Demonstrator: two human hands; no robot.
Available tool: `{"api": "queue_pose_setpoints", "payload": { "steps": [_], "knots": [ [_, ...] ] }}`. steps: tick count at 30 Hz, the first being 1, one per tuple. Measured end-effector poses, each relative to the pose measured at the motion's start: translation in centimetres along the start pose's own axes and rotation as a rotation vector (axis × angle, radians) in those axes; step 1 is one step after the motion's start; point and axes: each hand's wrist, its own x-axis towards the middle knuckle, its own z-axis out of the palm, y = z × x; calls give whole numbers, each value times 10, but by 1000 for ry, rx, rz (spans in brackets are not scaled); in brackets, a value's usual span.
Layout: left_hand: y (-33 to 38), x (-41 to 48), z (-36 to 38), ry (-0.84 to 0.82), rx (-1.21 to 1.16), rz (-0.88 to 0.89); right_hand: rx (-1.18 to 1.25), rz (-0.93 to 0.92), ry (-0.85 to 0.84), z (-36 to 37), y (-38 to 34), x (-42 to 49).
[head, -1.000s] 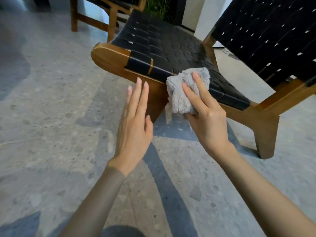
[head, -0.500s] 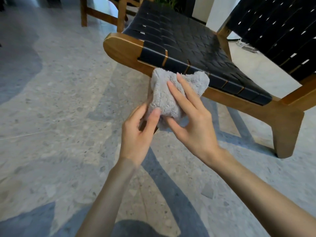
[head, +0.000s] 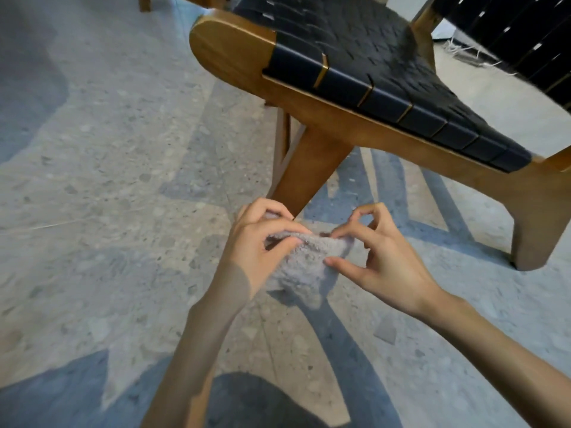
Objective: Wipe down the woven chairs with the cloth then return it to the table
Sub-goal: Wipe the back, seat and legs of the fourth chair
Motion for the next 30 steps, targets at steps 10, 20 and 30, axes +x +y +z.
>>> {"api": "queue_pose_setpoints", "payload": {
  "steps": [10, 20, 30],
  "knots": [
    [11, 0, 4, 295, 159, -172, 17, -84, -9, -6, -8, -9],
    [24, 43, -18, 517, -280, -387, 29, 129, 512, 2, -2, 14],
    [31, 61, 13, 350, -635, -135, 1269, 551, 757, 8, -39, 64]
  ]
}}
